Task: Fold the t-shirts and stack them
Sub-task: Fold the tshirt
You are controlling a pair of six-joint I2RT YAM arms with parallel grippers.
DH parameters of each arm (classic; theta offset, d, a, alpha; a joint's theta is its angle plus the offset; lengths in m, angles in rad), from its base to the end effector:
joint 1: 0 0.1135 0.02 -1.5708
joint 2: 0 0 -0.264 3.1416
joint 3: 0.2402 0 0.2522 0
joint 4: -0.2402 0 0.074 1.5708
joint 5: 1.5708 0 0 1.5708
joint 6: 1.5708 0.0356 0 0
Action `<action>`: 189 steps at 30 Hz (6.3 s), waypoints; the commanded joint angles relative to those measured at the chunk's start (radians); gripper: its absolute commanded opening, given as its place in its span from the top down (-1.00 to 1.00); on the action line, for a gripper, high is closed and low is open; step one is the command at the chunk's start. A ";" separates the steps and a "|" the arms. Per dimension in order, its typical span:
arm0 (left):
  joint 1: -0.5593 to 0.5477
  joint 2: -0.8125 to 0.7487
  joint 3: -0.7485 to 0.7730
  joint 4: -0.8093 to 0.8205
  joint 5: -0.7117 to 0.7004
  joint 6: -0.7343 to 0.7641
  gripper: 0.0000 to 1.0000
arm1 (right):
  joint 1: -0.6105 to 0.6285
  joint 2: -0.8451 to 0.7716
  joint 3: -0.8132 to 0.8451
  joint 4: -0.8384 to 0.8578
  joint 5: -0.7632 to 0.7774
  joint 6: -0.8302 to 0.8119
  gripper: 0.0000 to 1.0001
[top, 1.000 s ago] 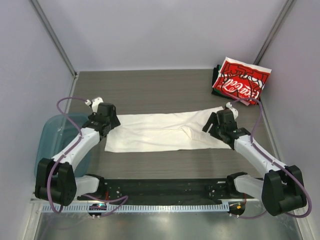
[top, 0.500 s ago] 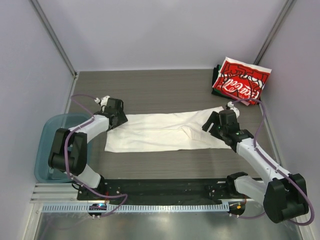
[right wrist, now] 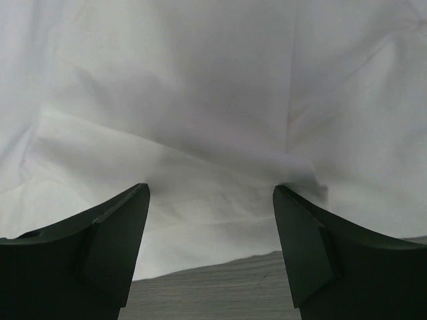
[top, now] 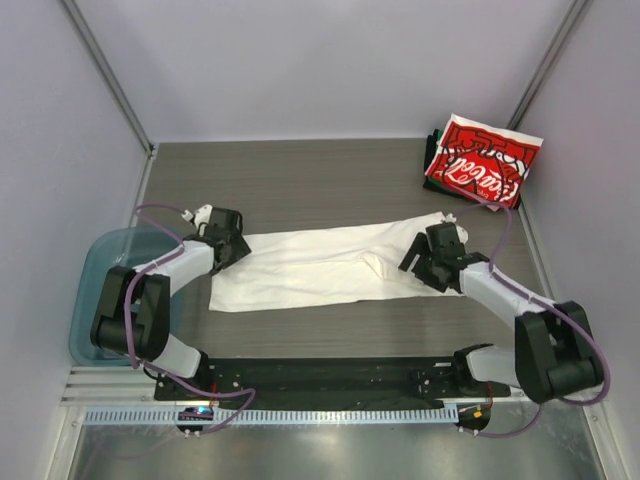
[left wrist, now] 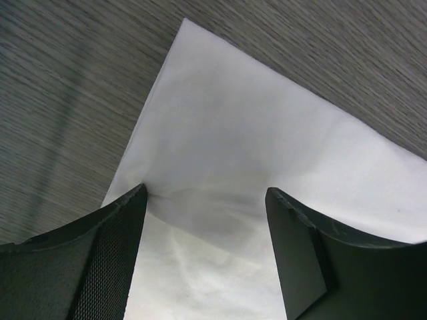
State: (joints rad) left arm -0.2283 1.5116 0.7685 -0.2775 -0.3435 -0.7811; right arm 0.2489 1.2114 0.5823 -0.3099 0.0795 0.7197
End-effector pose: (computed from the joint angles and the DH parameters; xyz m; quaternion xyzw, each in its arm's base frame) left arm 0.2770 -0.0520 0.1638 -0.3034 0.8996 0.0146 0.3138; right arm 0.2189 0.0527 0.1767 0.2335 0.9207 0.1111 0.2923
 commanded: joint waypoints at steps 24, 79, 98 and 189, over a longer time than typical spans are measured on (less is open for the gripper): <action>-0.344 -0.399 -0.406 -0.091 0.339 -0.484 -0.34 | 0.052 1.220 1.300 -0.173 -0.299 -0.146 -0.64; -0.804 -0.649 -0.253 -0.388 0.052 -0.539 -0.45 | 0.614 -0.286 -0.004 -0.232 0.008 0.363 -0.66; -0.806 -0.783 -0.531 -0.235 0.156 -0.664 -0.27 | 0.739 -0.243 -0.265 0.052 -0.034 0.469 -0.08; -0.798 -0.765 0.069 -0.657 -0.221 -0.027 -0.71 | 0.081 1.057 1.354 -0.115 -0.331 -0.094 0.92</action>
State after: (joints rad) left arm -1.0313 0.7559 0.8352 -0.9501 -0.5312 -0.8066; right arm 0.3393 2.3344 1.8965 -0.4057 -0.2565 0.6373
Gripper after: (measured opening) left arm 0.857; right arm 0.048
